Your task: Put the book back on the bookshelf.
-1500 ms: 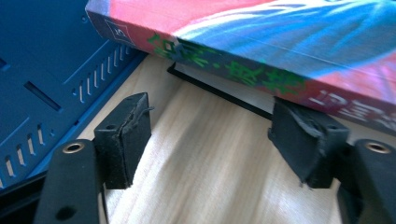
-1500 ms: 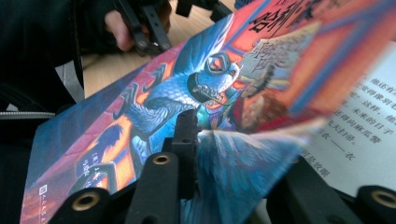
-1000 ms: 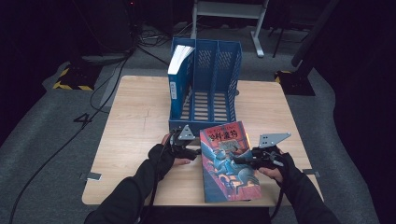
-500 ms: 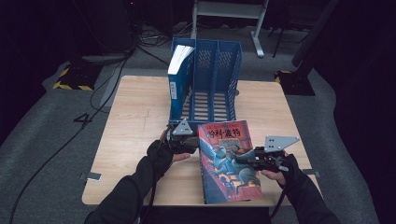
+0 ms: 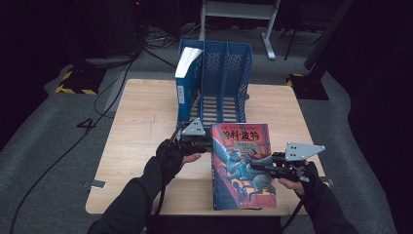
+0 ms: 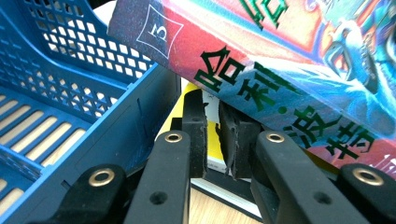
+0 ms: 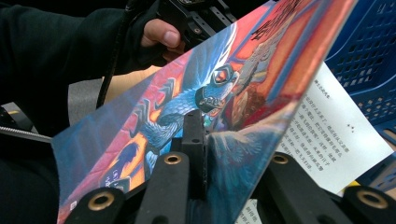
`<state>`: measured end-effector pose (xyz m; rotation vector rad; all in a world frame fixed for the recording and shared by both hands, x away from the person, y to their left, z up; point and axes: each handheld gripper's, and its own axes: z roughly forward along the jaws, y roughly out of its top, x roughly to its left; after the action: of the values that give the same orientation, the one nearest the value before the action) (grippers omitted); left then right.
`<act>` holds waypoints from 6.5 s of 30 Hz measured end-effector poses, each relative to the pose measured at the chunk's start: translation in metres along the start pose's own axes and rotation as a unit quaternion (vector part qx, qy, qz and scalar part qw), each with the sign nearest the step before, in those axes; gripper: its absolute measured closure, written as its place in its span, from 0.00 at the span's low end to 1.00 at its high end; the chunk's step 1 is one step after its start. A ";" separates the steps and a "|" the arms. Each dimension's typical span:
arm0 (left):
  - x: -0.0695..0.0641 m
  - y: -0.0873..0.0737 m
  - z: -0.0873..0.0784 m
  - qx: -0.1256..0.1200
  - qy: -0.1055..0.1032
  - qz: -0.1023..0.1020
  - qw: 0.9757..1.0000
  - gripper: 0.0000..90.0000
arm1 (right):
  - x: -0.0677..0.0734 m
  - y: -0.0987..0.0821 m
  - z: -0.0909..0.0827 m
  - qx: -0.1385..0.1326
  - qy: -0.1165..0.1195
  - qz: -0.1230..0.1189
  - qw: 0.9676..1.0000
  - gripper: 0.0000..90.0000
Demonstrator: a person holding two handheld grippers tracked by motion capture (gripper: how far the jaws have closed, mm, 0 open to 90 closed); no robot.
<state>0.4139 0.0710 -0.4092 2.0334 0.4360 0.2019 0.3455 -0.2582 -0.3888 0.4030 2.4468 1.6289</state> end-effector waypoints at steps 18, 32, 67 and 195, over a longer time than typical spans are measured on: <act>0.000 0.042 0.016 -0.054 -0.023 -0.025 0.998 0.99 | 0.002 -0.005 -0.033 -0.049 -0.039 0.000 0.998 0.90; -0.011 0.074 -0.001 -0.073 -0.033 0.024 0.996 0.99 | -0.002 -0.005 -0.019 -0.056 -0.073 -0.025 0.995 0.93; -0.048 0.089 -0.035 -0.090 -0.028 0.094 0.991 0.94 | 0.015 0.002 -0.008 -0.077 -0.111 -0.083 0.987 0.96; -0.081 0.111 -0.008 -0.088 0.016 0.070 0.994 0.81 | -0.063 -0.111 -0.049 0.110 -0.250 0.083 0.958 0.38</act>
<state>0.3612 -0.0012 -0.3050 1.8896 0.2853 0.3459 0.3770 -0.3619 -0.4721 0.9467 2.2417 1.1211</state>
